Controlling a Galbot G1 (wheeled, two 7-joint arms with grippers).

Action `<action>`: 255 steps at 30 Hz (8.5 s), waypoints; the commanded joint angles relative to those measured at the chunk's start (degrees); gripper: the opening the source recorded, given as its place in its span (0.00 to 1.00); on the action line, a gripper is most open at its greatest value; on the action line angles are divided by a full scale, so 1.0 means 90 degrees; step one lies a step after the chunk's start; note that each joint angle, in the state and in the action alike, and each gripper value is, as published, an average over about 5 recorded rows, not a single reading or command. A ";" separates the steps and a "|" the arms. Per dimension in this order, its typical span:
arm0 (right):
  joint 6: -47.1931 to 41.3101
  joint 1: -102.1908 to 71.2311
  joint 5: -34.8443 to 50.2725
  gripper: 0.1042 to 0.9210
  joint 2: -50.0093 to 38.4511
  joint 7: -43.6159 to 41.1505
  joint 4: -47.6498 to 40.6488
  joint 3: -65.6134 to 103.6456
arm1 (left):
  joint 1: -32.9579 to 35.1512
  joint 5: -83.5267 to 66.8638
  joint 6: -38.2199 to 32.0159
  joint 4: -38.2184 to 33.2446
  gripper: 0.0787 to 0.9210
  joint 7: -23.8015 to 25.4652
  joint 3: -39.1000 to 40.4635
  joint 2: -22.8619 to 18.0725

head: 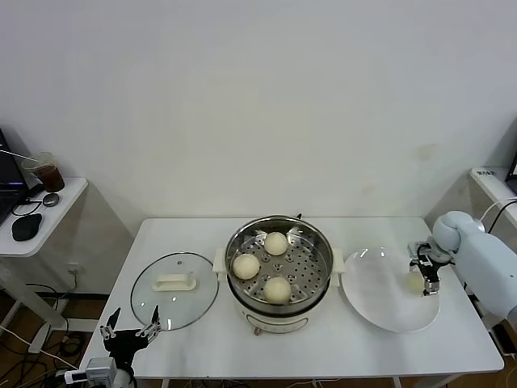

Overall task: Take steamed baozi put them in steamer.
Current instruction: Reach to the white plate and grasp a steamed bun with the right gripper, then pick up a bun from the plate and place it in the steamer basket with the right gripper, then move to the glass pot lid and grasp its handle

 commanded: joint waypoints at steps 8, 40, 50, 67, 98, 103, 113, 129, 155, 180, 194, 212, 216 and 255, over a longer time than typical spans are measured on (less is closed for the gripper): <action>-0.0014 0.0027 0.0101 0.69 0.0005 -0.0019 -0.0053 -0.0011 | -0.0017 0.0004 -0.0001 0.0016 0.88 0.0001 0.0007 -0.0001; -0.2982 0.5893 0.6055 0.37 0.0044 -0.0163 0.3916 -0.5265 | -0.0307 0.0243 -0.0184 -0.0070 0.88 -0.0184 0.0171 0.0059; -0.3651 0.5844 0.6569 0.38 0.0865 0.0374 0.4397 -0.5614 | -0.0254 0.0239 -0.0193 -0.0287 0.88 -0.0208 0.0232 0.0119; -0.3642 0.4203 0.5135 0.40 0.1382 0.0711 0.3622 -0.5329 | -0.0279 0.0225 -0.0185 -0.0246 0.88 -0.0183 0.0179 0.0081; -0.3448 0.4000 0.4804 0.80 0.0899 0.0648 0.3662 -0.4722 | -0.0348 0.0237 -0.0181 -0.0131 0.88 -0.0150 0.0191 0.0045; -0.3260 0.3972 0.4796 0.88 0.0482 0.0555 0.3786 -0.4013 | -0.0287 0.0259 -0.0179 -0.0197 0.88 -0.0142 0.0167 0.0022; -0.2696 0.2904 0.6280 0.88 -0.0743 0.2217 0.4067 -0.1331 | -0.0199 0.0160 -0.0253 -0.0283 0.88 -0.0140 0.0087 -0.0088; -0.1506 -0.4422 0.6957 0.88 0.0002 0.6700 0.5385 0.6276 | 0.0038 -0.0096 -0.1077 -0.0381 0.88 -0.0444 0.0218 -0.0254; -0.1264 -0.7887 0.6091 0.88 0.3199 0.8145 0.6433 0.7771 | -0.0900 0.7524 -0.2522 0.1857 0.88 -0.2812 0.0565 0.1626; -0.1215 -0.7808 0.5649 0.88 0.3297 0.8078 0.6285 0.7617 | -0.2023 0.8590 -0.1097 0.2845 0.88 -0.0728 0.1725 0.2040; -0.1168 -0.7726 0.5523 0.88 0.3405 0.8053 0.6150 0.7626 | -0.2322 0.8528 -0.0802 0.3265 0.88 -0.0841 0.2008 0.1737; -0.1121 -0.7704 0.5469 0.88 0.3481 0.8056 0.6060 0.7690 | -0.2783 0.8638 -0.0843 0.3904 0.88 -0.0967 0.1894 0.1702; -0.1110 -0.7723 0.5454 0.88 0.3499 0.8059 0.6069 0.7701 | -0.2895 0.8646 -0.0842 0.3987 0.88 -0.1016 0.1897 0.1678; -0.1081 -0.7789 0.5280 0.88 0.3598 0.8053 0.6022 0.7671 | -0.3402 0.8381 -0.0786 0.4838 0.64 -0.1634 0.2050 0.1622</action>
